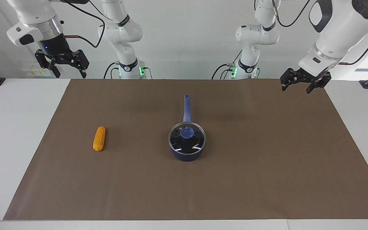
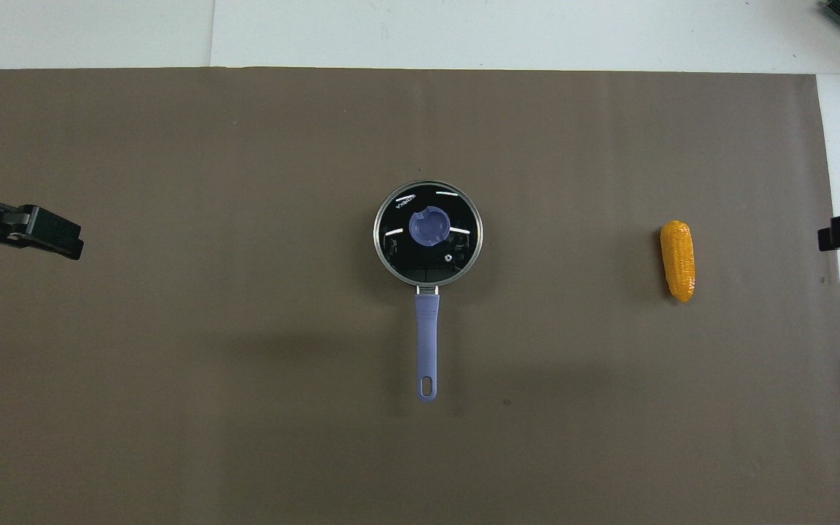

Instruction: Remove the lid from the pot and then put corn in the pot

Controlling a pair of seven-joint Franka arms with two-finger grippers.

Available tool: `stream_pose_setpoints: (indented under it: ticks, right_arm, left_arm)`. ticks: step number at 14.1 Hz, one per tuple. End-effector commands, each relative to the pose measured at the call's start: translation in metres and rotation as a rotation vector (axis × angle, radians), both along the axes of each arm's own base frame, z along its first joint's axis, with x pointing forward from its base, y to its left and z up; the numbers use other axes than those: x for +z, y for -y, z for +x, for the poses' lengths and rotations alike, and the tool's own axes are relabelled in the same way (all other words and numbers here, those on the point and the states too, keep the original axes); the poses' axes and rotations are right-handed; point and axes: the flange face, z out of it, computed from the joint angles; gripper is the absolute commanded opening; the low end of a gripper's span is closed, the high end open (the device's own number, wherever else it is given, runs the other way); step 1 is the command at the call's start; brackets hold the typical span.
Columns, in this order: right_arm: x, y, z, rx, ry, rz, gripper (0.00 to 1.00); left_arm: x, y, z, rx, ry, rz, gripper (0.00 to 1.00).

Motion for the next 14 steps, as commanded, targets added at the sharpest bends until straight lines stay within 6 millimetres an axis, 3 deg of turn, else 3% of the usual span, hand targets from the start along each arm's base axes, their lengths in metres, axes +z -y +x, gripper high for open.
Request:
stream_pose_setpoints:
  ticks: [1, 8, 12, 14]
  right_arm:
    - [-0.003, 0.002, -0.007, 0.017, 0.012, 0.000, 1.00]
    - [-0.012, 0.002, -0.006, 0.014, -0.006, 0.001, 1.00]
    - [-0.040, -0.001, 0.009, 0.020, 0.032, -0.003, 1.00]
    - [-0.066, -0.001, 0.017, 0.020, 0.018, -0.003, 1.00]
  left_arm:
    - [-0.006, 0.024, -0.006, -0.022, 0.025, 0.011, 1.00]
    - [-0.048, 0.113, -0.004, 0.028, 0.059, 0.023, 1.00]
    - [-0.078, 0.173, 0.002, 0.072, 0.100, 0.018, 1.00]
    - [-0.114, 0.213, 0.010, 0.115, 0.095, 0.037, 1.00]
